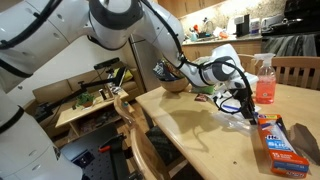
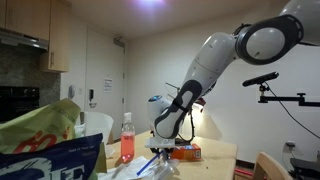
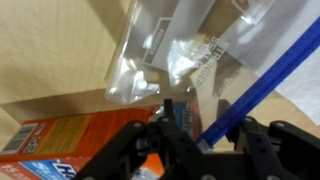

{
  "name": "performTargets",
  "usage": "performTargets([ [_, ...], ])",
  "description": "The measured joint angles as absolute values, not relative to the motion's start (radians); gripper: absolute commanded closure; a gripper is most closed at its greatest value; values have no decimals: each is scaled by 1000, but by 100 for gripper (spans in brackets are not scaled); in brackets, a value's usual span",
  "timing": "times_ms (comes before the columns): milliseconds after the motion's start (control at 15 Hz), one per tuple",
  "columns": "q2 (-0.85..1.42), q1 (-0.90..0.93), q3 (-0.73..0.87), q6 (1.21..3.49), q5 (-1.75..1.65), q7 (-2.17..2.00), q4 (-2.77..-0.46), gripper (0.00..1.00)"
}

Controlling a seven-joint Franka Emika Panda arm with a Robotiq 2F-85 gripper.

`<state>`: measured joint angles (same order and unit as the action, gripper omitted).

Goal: Put the ziplock bag in the bowl

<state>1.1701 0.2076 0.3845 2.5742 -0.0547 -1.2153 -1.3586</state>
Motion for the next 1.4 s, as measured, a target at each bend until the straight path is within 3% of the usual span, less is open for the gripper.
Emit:
performTargets([
  [133, 1170, 234, 411, 2576, -80, -1252, -1351, 97],
  [200, 1170, 252, 427, 2578, -95, -1274, -1348, 100],
  [933, 1037, 479, 571, 2699, -234, -1485, -1457, 95],
  [1400, 1042, 428, 507, 2689, -234, -1455, -1471, 99],
])
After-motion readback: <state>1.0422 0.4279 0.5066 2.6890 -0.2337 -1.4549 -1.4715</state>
